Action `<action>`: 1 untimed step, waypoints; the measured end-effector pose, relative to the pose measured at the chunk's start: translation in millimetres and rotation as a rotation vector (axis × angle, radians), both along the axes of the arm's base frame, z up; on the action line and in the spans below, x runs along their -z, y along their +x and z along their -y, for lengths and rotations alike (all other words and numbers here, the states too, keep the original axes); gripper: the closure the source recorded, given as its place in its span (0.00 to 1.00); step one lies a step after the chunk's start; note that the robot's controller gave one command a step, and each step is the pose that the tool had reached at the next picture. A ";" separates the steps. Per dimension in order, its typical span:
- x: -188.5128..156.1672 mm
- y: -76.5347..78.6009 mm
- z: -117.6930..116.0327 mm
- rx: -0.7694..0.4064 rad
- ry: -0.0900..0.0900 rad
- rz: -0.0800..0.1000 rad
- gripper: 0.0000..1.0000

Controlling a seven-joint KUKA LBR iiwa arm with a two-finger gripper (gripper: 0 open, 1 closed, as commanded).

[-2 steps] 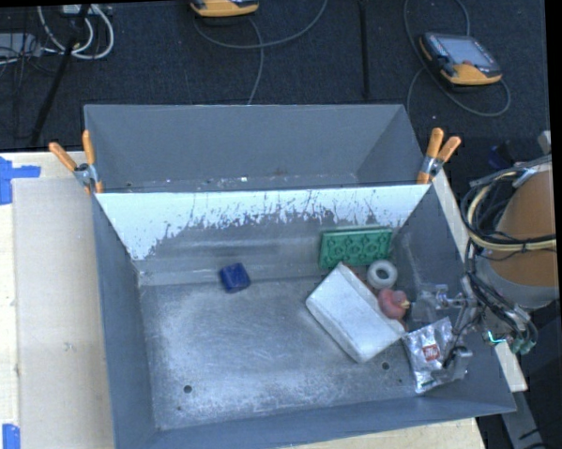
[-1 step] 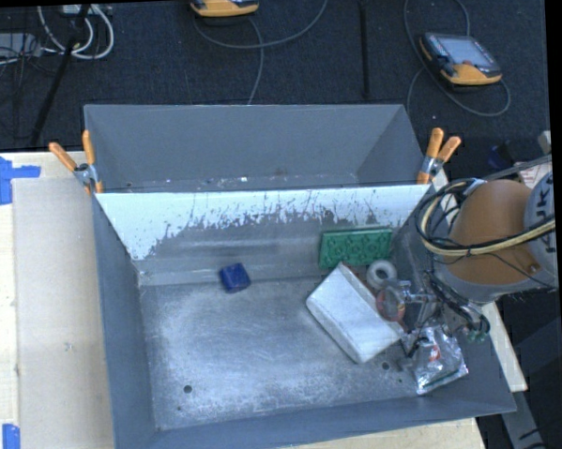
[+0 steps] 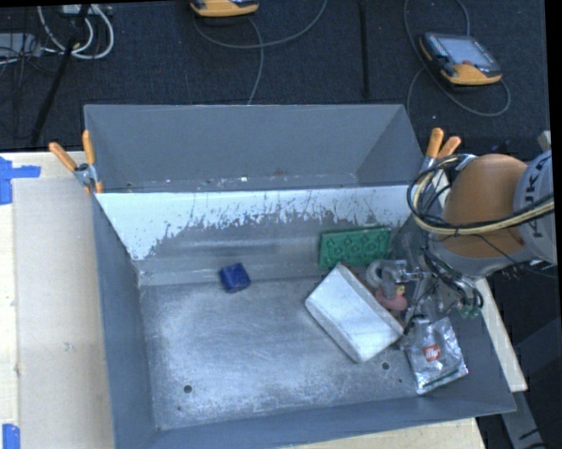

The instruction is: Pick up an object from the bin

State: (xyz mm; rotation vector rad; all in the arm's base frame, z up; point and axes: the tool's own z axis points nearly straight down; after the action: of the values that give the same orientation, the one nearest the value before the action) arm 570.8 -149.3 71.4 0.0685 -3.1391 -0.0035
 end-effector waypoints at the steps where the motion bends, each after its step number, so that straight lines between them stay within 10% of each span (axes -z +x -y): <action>1: 2.9 -5.5 -2.5 -0.007 0.005 -0.022 1.00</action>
Offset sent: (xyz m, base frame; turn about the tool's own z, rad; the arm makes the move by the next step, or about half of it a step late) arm 0.0000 0.0000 0.0000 0.0000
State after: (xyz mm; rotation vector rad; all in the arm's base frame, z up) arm 565.3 -146.7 68.5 0.0791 -3.1166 -0.0126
